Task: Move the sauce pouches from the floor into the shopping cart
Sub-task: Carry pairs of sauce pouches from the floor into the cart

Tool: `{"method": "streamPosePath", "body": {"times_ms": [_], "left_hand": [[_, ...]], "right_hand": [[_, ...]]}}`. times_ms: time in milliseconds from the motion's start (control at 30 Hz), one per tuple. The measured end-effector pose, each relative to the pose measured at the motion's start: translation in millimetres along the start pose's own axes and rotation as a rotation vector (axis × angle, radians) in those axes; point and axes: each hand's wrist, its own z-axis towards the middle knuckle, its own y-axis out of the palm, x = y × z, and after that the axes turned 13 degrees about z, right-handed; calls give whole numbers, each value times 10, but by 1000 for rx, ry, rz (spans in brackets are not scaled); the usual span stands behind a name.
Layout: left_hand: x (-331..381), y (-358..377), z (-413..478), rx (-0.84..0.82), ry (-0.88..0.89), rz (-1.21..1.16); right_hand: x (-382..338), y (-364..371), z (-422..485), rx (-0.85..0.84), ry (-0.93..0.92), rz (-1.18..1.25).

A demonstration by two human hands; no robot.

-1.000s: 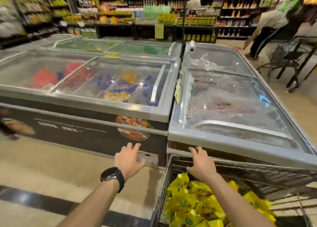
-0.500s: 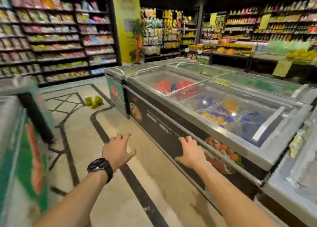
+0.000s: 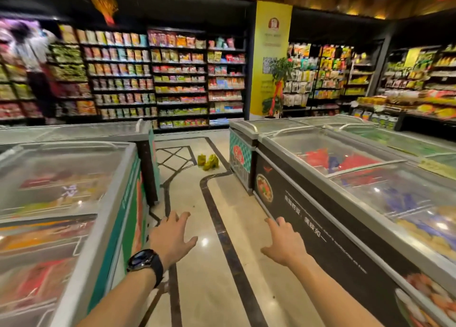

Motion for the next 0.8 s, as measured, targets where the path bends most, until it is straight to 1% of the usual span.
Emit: {"method": "streamPosePath", "body": {"times_ms": [167, 333, 433, 533, 667, 800], "left_hand": [[-257, 37, 539, 15, -21, -10], [-311, 181, 1284, 38, -13, -14], [-301, 264, 1841, 44, -28, -21], [-324, 328, 2524, 58, -49, 5], [-425, 423, 3470, 48, -126, 5], [-554, 563, 4232, 24, -169, 2]], "right_hand": [[-162, 23, 521, -5, -28, -23], [-190, 72, 1325, -40, -2, 42], [-199, 94, 1981, -68, -3, 68], [-224, 77, 2782, -34, -56, 70], [-295, 62, 3825, -1, -116, 81], [-416, 45, 4719, -26, -140, 64]]}}
